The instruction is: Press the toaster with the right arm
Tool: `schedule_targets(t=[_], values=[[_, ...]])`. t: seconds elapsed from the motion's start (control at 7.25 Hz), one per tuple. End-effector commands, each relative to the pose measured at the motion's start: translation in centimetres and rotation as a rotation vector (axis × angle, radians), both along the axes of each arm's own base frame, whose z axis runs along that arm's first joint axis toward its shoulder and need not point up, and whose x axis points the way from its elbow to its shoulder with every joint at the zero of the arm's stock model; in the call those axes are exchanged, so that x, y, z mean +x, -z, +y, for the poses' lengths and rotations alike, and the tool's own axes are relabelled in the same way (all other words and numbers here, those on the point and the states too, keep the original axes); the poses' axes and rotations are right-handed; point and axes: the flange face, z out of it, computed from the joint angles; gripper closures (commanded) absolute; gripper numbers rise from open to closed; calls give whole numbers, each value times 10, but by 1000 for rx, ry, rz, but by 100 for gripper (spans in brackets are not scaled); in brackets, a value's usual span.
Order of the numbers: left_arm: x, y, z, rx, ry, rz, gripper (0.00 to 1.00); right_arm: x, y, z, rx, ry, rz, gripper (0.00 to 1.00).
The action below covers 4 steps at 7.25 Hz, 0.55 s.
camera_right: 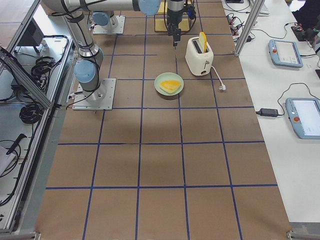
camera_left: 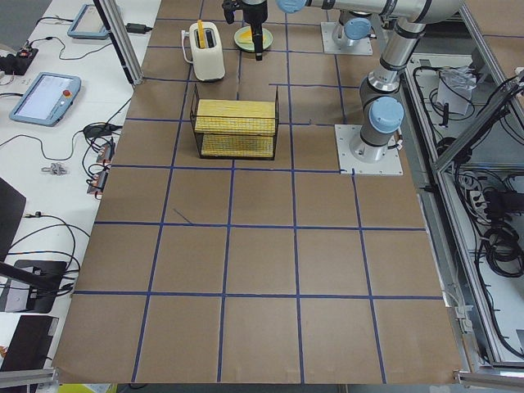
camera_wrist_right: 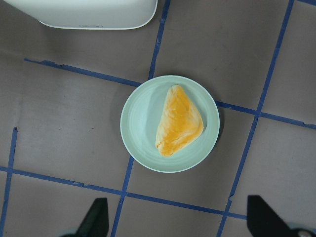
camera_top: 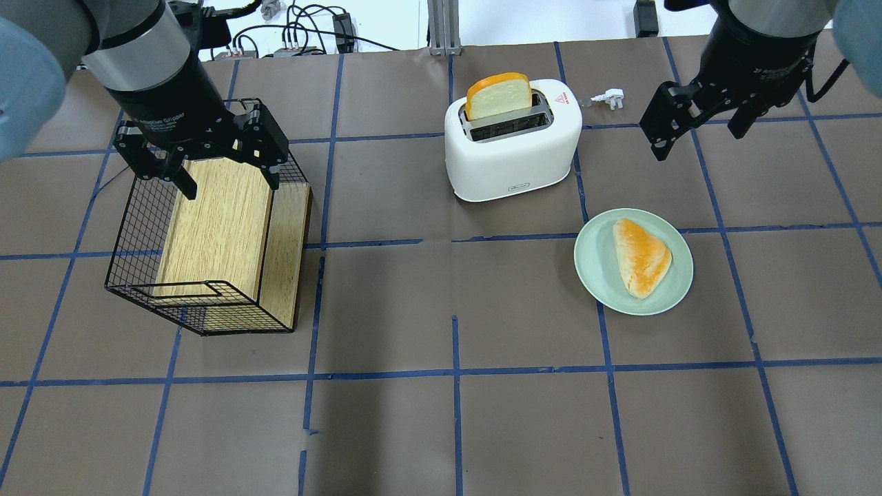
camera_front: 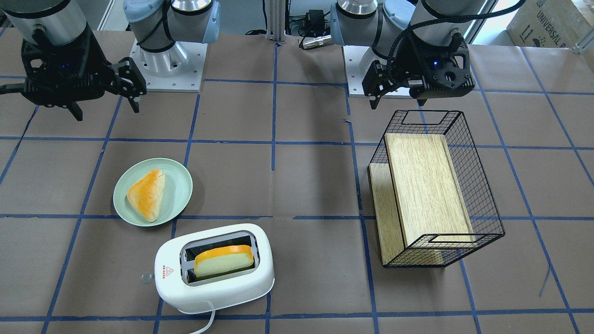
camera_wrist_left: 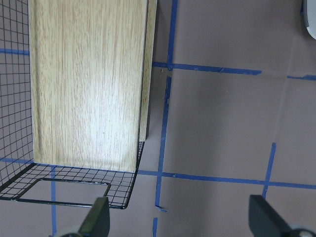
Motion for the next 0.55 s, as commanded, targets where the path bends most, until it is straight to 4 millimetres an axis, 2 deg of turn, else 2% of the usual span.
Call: schedule_targets(t=[0.0,0.41], values=[[0,0,0,0,0,0,0,0,1,-1,1,0,-4,0],[0,0,0,0,0,0,0,1,2,-3,-7,15,-9,0]])
